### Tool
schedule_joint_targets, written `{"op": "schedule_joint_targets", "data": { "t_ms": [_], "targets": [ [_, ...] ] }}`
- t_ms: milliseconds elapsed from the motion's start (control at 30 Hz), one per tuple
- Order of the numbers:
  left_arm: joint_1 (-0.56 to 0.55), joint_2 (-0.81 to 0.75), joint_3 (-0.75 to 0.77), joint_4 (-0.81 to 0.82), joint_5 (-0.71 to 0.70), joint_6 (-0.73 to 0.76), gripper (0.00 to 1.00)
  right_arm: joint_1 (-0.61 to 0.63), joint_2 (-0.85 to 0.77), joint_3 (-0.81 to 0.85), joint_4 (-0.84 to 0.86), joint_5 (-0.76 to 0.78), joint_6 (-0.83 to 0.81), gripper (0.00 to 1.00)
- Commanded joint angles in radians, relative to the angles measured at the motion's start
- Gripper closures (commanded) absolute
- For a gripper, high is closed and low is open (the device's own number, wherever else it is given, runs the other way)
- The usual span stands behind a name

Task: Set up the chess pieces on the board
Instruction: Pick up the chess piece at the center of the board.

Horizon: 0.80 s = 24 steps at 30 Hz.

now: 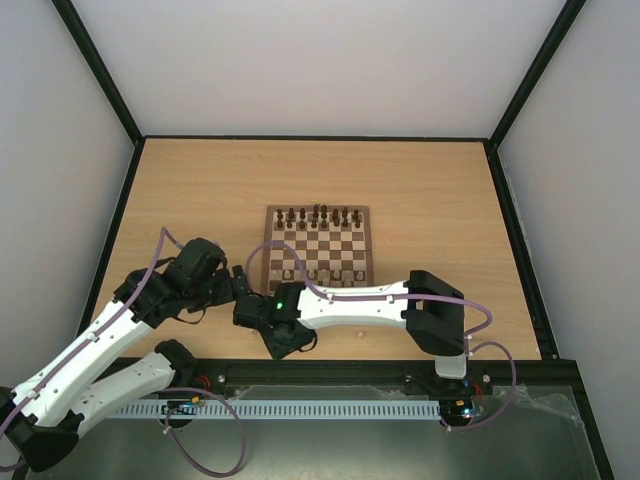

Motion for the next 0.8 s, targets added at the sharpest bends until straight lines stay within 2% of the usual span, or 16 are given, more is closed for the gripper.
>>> {"op": "schedule_joint_targets", "data": {
  "t_ms": [0, 533, 767],
  "targets": [
    [-0.002, -0.005, 0.008, -0.007, 0.035, 0.005, 0.01, -0.02, 0.052, -0.039, -0.057, 0.019, -0.005, 0.6],
    [0.001, 0.029, 0.006, 0.019, 0.037, 0.016, 0.01, -0.055, 0.047, -0.083, -0.04, 0.035, -0.029, 0.61],
    [0.004, 0.037, 0.012, 0.022, 0.038, 0.021, 0.01, -0.078, 0.042, -0.121, -0.005, 0.019, -0.04, 0.68]
  ]
}}
